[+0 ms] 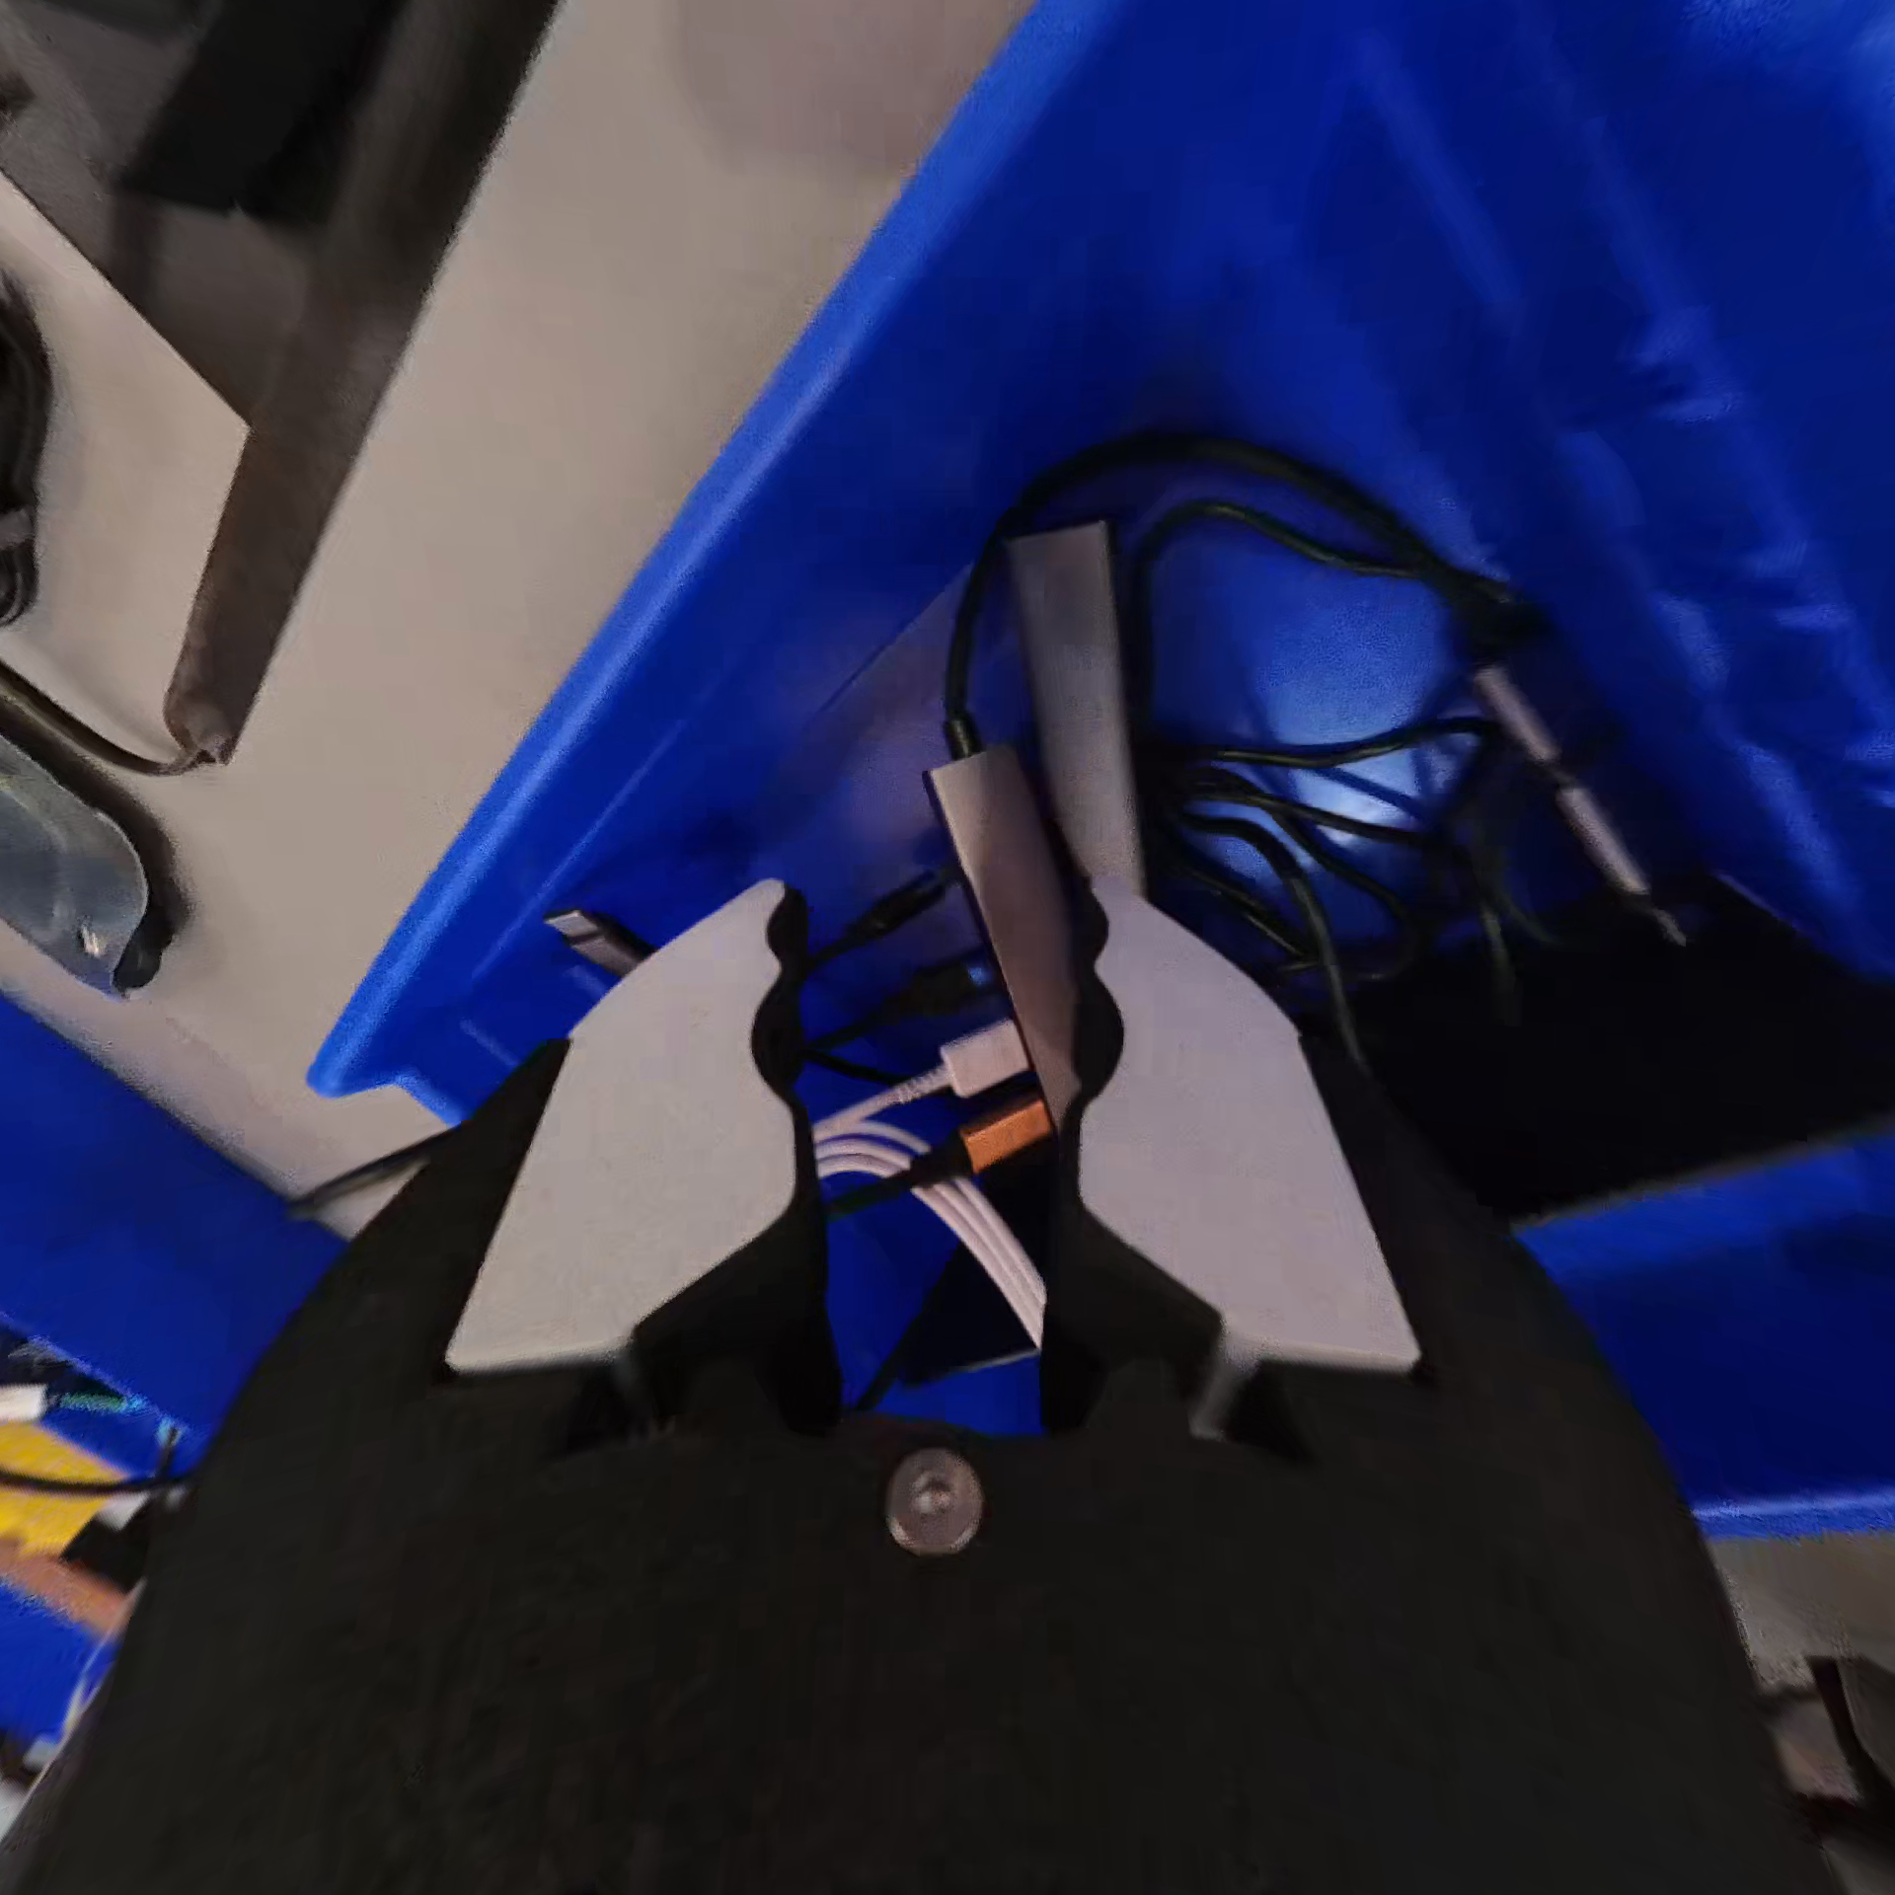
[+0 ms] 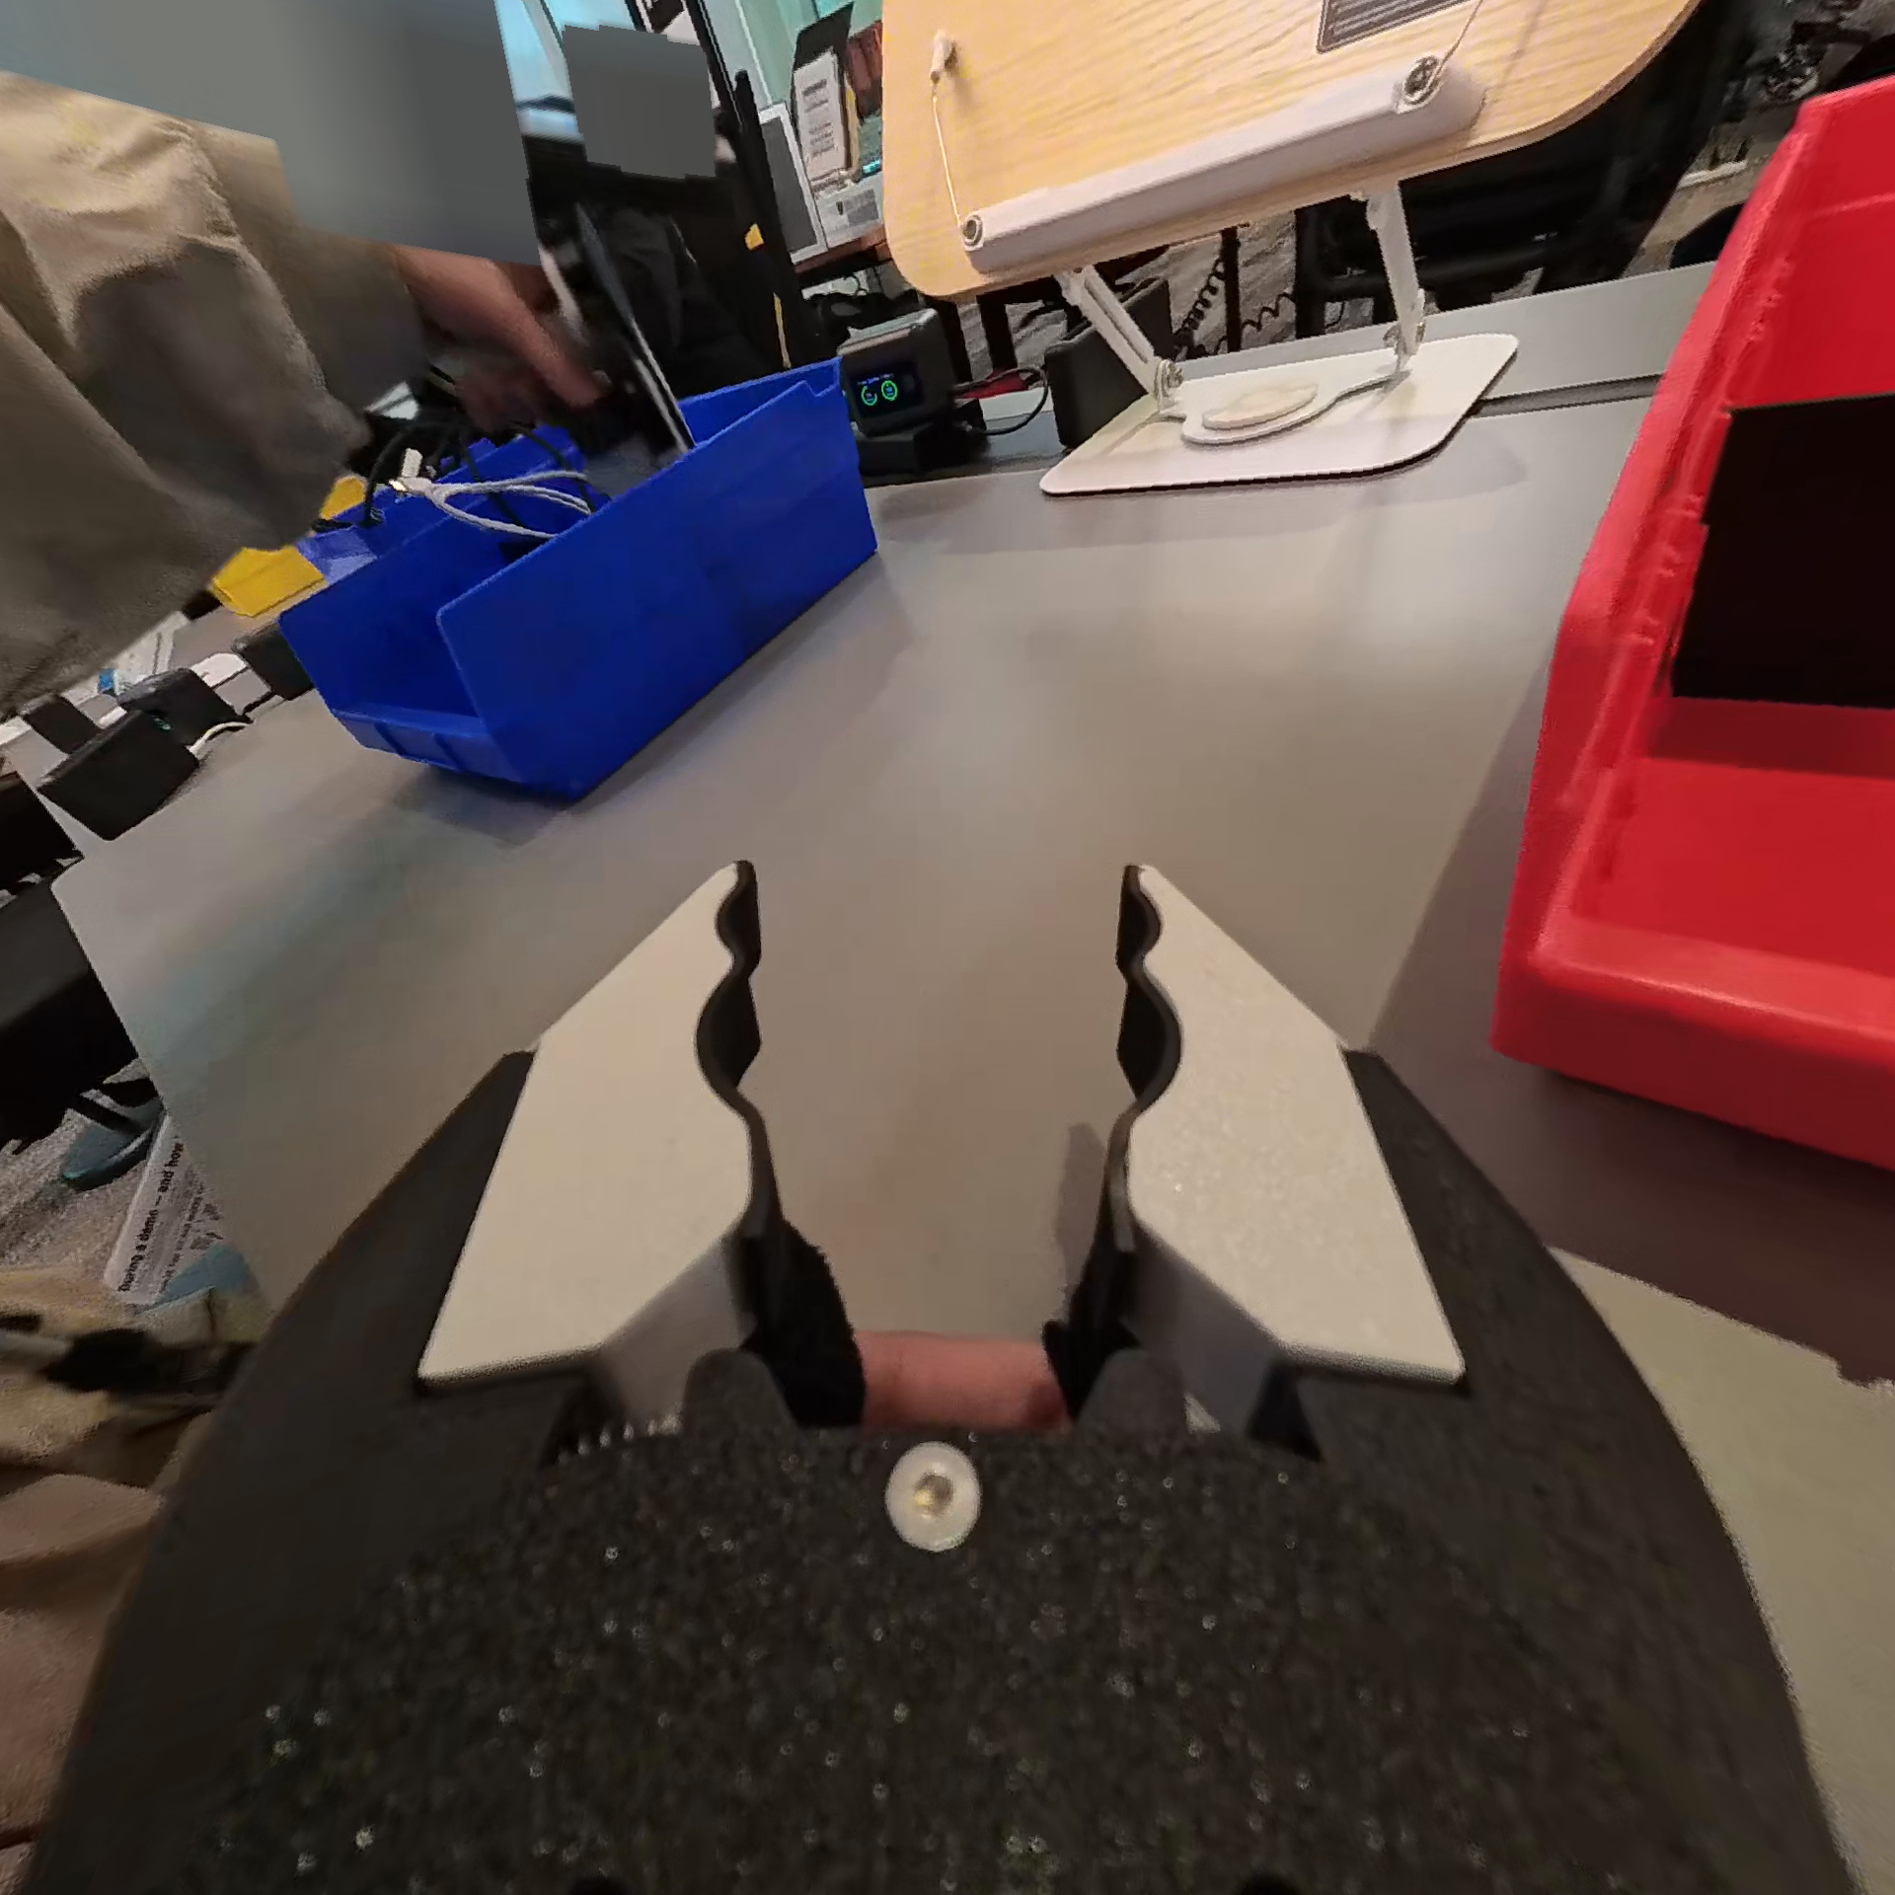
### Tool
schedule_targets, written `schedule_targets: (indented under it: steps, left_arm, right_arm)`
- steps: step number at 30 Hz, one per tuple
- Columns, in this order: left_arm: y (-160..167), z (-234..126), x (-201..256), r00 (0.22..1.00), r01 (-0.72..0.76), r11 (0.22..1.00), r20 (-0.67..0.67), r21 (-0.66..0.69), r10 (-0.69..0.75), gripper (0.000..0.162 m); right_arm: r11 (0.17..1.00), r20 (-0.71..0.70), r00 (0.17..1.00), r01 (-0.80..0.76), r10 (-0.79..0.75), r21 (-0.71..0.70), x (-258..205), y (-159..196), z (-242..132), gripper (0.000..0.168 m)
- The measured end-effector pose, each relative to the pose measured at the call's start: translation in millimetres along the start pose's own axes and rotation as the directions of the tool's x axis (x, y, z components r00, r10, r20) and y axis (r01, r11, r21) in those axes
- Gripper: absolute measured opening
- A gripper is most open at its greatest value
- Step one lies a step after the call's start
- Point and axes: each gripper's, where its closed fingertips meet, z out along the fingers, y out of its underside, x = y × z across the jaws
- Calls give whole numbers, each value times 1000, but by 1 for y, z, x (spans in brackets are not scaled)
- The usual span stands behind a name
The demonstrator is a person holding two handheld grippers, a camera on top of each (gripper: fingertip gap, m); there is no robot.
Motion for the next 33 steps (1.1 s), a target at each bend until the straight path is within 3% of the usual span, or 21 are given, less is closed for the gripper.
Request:
schedule_targets:
  steps: [5, 9, 17, 21, 26, 33]
  left_arm:
    - [15, 25, 14, 999, 3, 986, -40, -168, -10, 50]
    - [22, 30, 18, 997, 3, 979, -75, -203, -19, 24]
    - [27, 37, 11, 994, -93, 984, -64, -149, 85, 23]
    - [24, 30, 3, 984, -161, 984, 67, -80, 167, 23]
    - [9, -19, -3, 932, -245, 965, 296, 93, 208, 22]
    - [-11, -154, 1, 870, -316, 854, 486, 414, 86, 21]
  right_arm:
    - [1000, 2, 1000, -14, 14, -5, 0, 2, -6, 69]
    - [1000, 6, 1000, -13, 13, -14, -1, 4, -8, 69]
    - [999, 26, 1000, -11, 12, -35, -7, 9, -8, 69]
    - [999, 20, 1000, -1, 2, -38, -8, 9, -8, 69]
    - [999, 8, 1000, 14, -14, -39, -9, 10, -8, 69]
    - [998, 7, 999, 47, -47, -45, -15, 11, -5, 69]
